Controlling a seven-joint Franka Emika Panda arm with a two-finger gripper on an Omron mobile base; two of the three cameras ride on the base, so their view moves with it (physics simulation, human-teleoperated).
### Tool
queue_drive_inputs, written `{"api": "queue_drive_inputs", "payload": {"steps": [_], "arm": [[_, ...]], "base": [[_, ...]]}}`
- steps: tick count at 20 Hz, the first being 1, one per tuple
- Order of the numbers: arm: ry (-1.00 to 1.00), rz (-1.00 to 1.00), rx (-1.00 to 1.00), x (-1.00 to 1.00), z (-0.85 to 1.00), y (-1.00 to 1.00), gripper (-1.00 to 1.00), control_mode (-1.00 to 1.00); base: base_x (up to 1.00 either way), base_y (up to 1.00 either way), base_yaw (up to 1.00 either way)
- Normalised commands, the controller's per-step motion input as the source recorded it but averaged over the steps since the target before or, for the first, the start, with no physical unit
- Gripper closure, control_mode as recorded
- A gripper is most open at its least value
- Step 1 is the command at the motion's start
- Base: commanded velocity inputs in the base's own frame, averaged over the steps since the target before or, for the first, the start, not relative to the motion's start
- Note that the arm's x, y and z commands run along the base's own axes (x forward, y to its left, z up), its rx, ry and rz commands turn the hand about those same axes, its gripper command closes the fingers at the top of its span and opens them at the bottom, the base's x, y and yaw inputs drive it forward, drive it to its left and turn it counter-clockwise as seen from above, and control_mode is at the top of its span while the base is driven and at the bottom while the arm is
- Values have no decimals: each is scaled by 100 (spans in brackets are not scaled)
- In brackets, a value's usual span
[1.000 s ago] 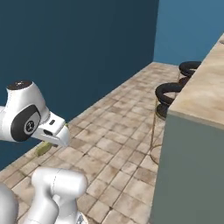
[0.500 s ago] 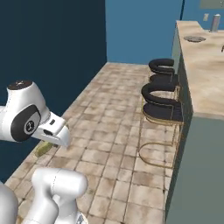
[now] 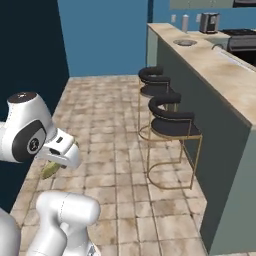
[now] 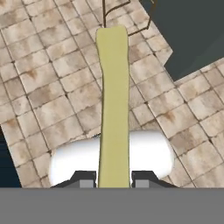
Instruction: Retrieve the butter from the fridge and place it on a plate on the dining table. Then retrieve the butter knife by the fridge and place it near the plate.
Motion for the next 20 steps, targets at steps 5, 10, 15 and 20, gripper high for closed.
{"api": "queue_drive_inputs", "payload": {"steps": [5,10,15,20], "arm": [[0,0,0,0,0,0,100,100],[0,0,0,0,0,0,100,100],[0,0,0,0,0,0,100,100],[0,0,0,0,0,0,100,100]], "base": [[66,95,-62],[92,98,-63],[91,100,-57],[83,100,-49]]}}
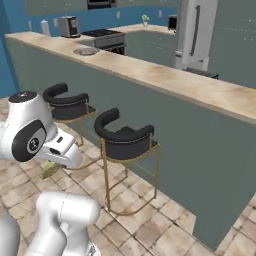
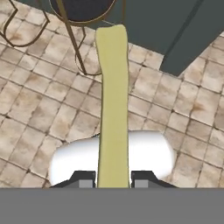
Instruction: Retrieve the butter from the fridge and place it on a plate on the dining table. Then retrieve the butter knife by the fridge and place it near the plate.
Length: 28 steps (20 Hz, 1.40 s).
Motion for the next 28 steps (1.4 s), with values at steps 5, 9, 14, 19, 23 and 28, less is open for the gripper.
{"api": "queue_drive_inputs", "payload": {"steps": [5,9,14,19,23,28], "arm": [[0,0,0,0,0,0,100,100],[0,0,0,0,0,0,100,100],[0,0,0,0,0,0,100,100],[0,0,0,0,0,0,100,100],[0,0,0,0,0,0,100,100],[0,0,0,0,0,0,100,100]], "base": [[65,100,-43],[43,100,-42],[32,100,-38],[28,100,-32],[29,100,-32],[26,100,-30]]}}
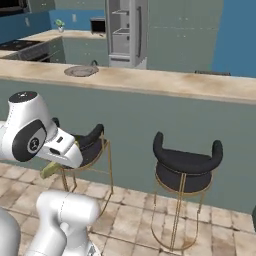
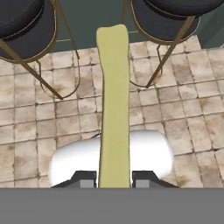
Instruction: Retrieve the butter from the fridge and place it on a plate on the dining table. Then retrieve the butter knife by the fridge and place it near the plate.
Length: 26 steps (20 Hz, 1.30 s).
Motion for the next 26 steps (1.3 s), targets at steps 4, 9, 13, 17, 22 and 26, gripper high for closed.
{"api": "queue_drive_inputs", "payload": {"steps": [4,9,13,17,22,26], "arm": [[0,0,0,0,0,0,100,100],[0,0,0,0,0,0,100,100],[0,0,0,0,0,0,100,100],[0,0,0,0,0,0,100,100],[0,0,0,0,0,0,100,100],[0,0,0,0,0,0,100,100]], "base": [[23,100,-27],[49,100,-26],[55,72,-15],[64,54,0],[53,-10,3],[29,-41,10]]}}
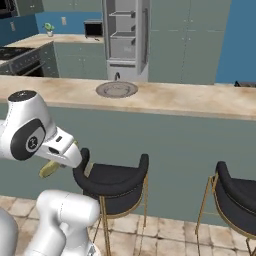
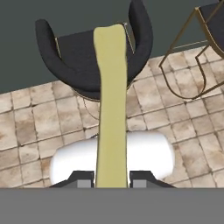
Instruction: Retrieve the butter from the fridge and place it on a plate on the dining table. Then retrieve the butter knife by the fridge and place it near the plate.
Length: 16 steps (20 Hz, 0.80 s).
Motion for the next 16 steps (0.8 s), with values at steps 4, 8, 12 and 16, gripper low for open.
{"api": "queue_drive_inputs", "payload": {"steps": [4,8,12,16], "arm": [[0,0,0,0,0,0,100,100],[0,0,0,0,0,0,100,100],[0,0,0,0,0,0,100,100],[0,0,0,0,0,0,100,100]], "base": [[27,-57,8],[38,-33,4],[21,1,0],[24,18,-2]]}}
